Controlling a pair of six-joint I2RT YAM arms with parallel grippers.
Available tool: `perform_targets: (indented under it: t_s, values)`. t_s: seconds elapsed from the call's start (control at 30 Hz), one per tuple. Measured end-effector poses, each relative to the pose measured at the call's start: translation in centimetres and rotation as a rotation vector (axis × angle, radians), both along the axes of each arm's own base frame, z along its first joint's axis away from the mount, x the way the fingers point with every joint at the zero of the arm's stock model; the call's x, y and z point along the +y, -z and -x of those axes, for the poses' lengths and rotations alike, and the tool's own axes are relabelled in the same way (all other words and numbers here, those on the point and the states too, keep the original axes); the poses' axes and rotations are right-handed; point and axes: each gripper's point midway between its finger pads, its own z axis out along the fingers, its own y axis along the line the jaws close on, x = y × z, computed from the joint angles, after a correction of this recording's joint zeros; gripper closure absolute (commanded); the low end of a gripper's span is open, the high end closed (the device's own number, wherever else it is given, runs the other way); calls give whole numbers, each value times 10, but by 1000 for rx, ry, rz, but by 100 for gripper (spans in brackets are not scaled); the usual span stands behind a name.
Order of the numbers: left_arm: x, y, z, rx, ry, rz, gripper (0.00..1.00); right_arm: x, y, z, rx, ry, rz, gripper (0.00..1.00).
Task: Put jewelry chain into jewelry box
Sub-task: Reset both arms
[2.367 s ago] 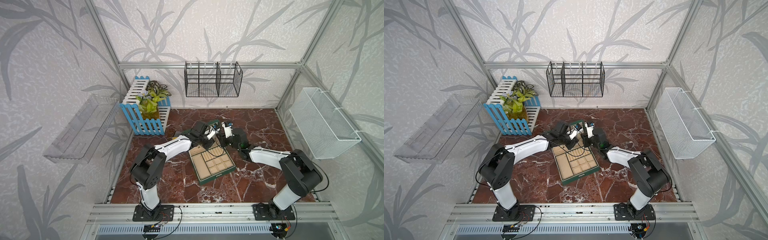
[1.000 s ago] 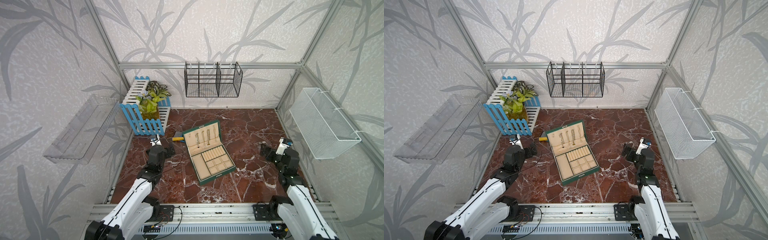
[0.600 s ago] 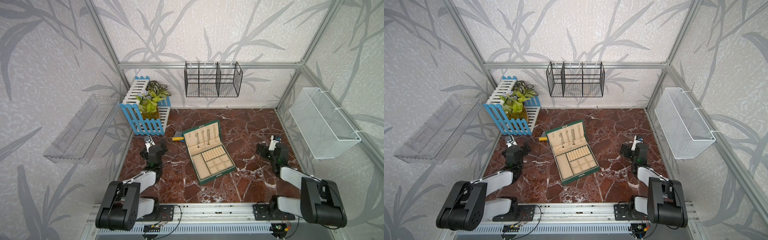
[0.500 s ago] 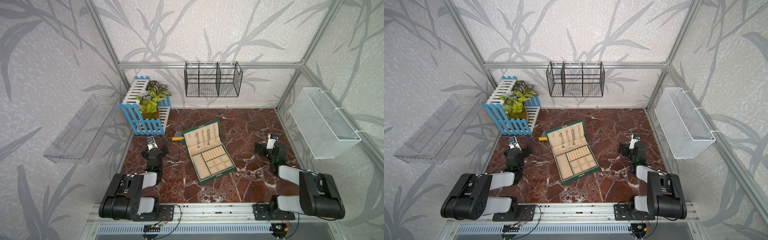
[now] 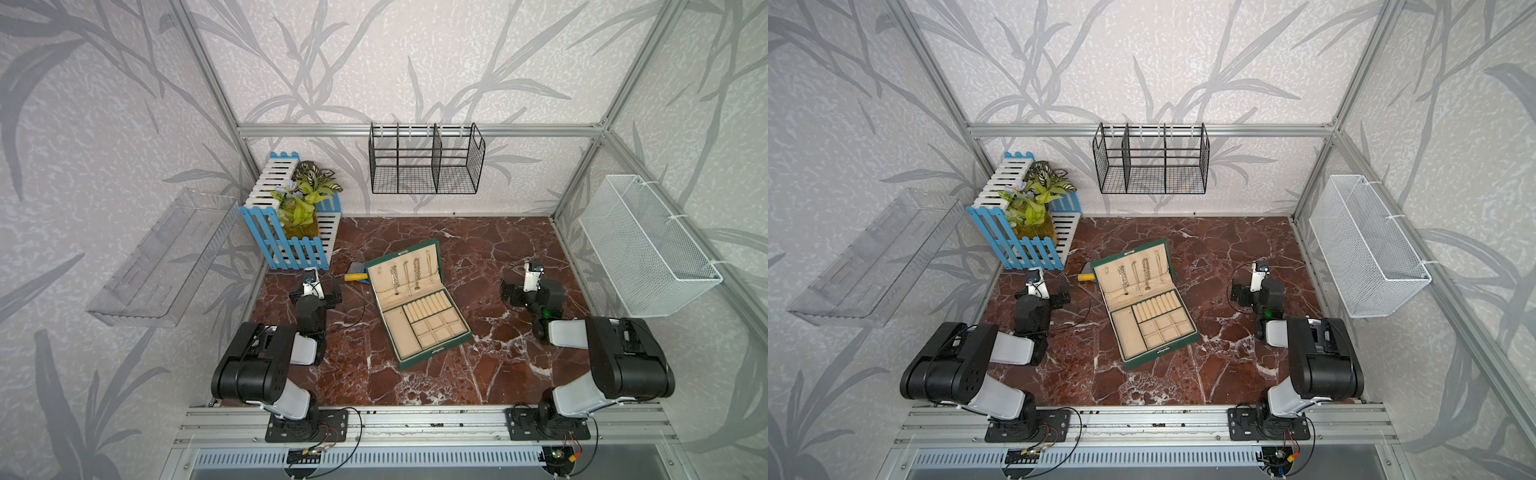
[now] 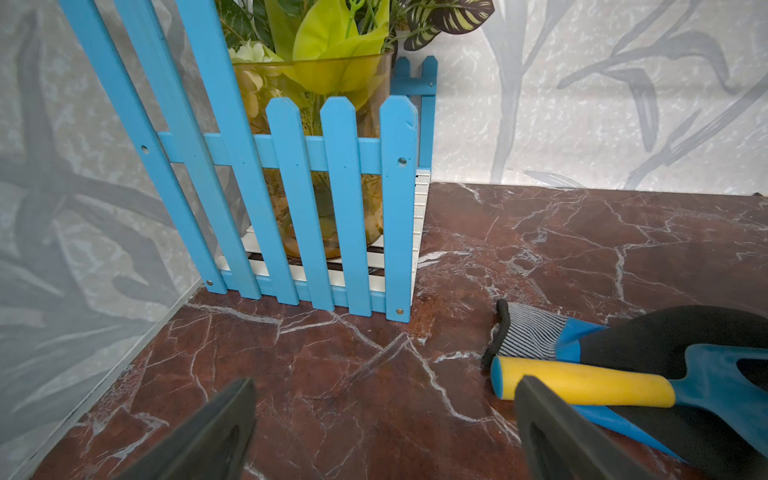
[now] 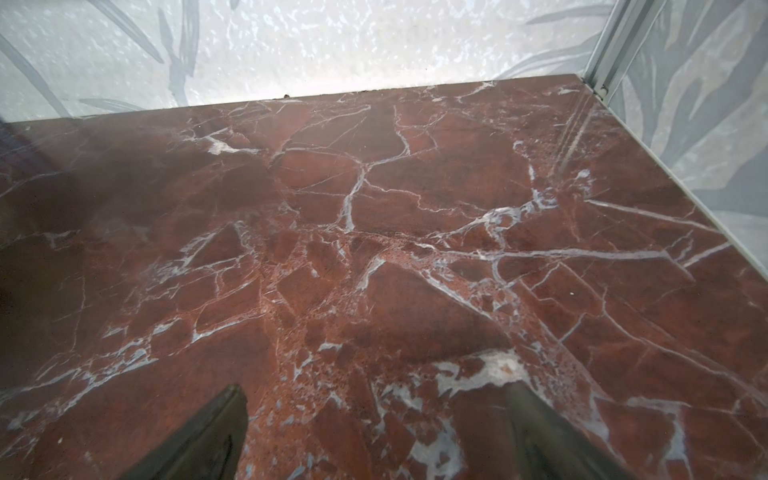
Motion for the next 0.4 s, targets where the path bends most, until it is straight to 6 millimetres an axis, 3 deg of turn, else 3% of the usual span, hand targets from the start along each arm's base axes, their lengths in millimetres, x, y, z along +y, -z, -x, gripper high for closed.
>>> perform_targets:
  t_s: [0.4]
  values:
    - [-2, 0, 0, 1, 10, 1, 0, -3, 1, 0, 6, 20, 13, 1]
